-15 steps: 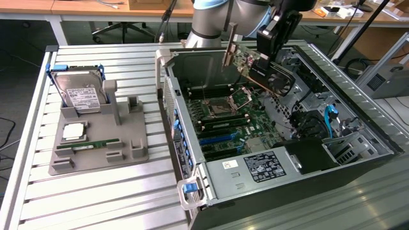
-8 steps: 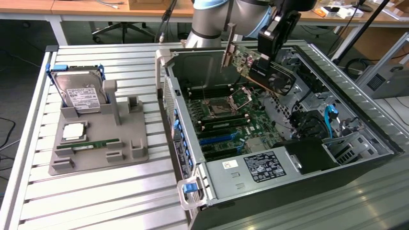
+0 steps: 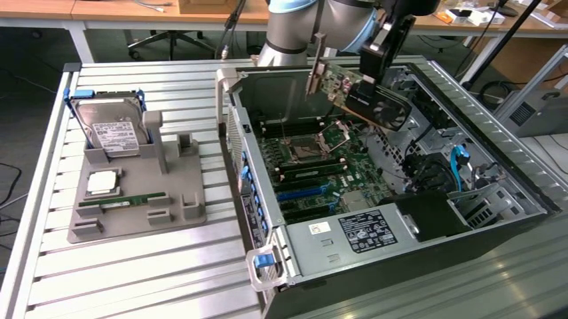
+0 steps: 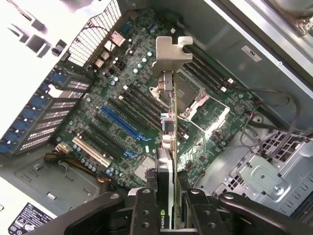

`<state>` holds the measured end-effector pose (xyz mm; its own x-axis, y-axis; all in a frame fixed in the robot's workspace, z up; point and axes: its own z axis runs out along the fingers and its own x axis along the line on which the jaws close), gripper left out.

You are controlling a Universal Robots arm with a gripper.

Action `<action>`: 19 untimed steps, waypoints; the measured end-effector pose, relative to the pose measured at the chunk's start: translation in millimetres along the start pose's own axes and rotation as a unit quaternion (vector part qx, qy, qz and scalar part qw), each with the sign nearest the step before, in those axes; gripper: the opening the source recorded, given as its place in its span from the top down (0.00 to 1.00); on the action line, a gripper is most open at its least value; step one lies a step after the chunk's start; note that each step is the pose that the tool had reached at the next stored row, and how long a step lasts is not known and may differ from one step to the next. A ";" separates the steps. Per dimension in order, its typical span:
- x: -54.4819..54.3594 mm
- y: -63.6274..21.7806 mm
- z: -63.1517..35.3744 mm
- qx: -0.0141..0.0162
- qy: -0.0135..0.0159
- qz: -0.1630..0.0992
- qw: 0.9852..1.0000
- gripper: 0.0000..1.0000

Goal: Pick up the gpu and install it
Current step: 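Insert the gpu into the slot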

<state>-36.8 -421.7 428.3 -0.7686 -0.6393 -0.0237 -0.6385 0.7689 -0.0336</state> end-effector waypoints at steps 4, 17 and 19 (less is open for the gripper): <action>0.0 0.0 0.0 0.000 -0.001 -0.019 1.000 0.73; 0.0 0.0 0.0 -0.002 -0.002 -0.068 0.998 0.73; 0.0 0.0 0.0 -0.002 -0.002 -0.075 0.997 0.73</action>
<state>-36.8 -421.7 428.3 -0.6647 -0.7467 -0.0237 -0.7460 0.6652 -0.0336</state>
